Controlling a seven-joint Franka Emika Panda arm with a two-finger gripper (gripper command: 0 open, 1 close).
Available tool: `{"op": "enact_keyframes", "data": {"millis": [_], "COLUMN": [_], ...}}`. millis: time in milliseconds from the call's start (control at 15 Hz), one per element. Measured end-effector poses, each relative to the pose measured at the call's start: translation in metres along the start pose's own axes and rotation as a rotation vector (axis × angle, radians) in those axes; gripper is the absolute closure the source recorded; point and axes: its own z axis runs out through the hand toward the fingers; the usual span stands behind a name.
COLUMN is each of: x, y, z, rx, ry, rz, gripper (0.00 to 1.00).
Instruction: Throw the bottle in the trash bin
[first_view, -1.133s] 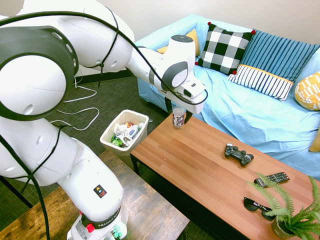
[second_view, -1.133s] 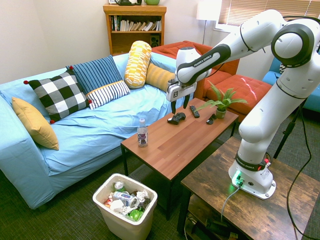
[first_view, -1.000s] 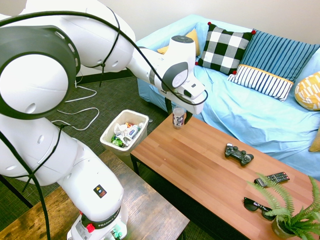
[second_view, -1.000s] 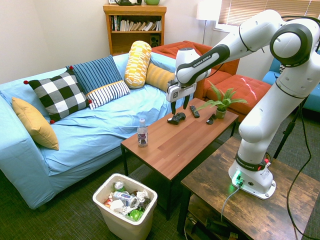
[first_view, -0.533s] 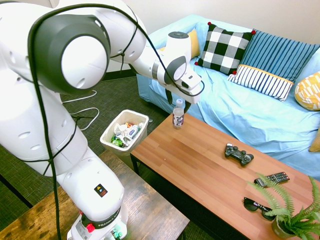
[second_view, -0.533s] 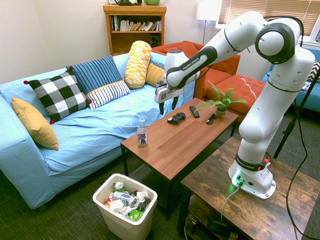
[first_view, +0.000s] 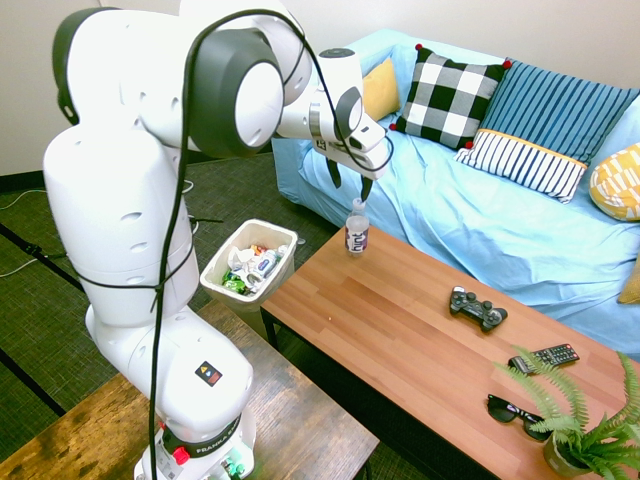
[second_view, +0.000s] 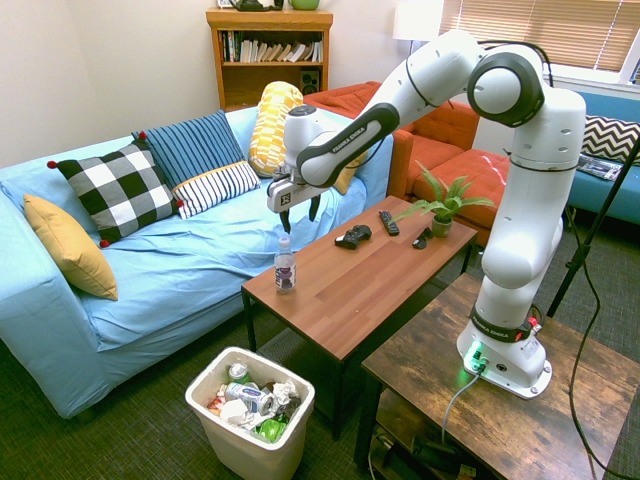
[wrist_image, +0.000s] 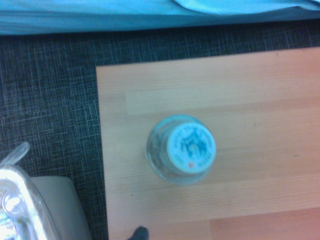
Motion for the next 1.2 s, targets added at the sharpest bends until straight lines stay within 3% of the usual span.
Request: {"op": "enact_keyframes", "data": {"millis": [333,933,1000,1200], "x": [0.011,0.027,0.028,0.030], "y": [-0.037,-0.052,-0.051,-0.049], "z": [0.045,0.102,0.103,0.103], "rx": [-0.052,-0.121,-0.124,-0.133], "ry": [-0.013,-0.035,-0.037,-0.049], "rz": [0.040,0.078,0.080,0.093], "gripper": [0.00,0.00,1.00,1.00]}}
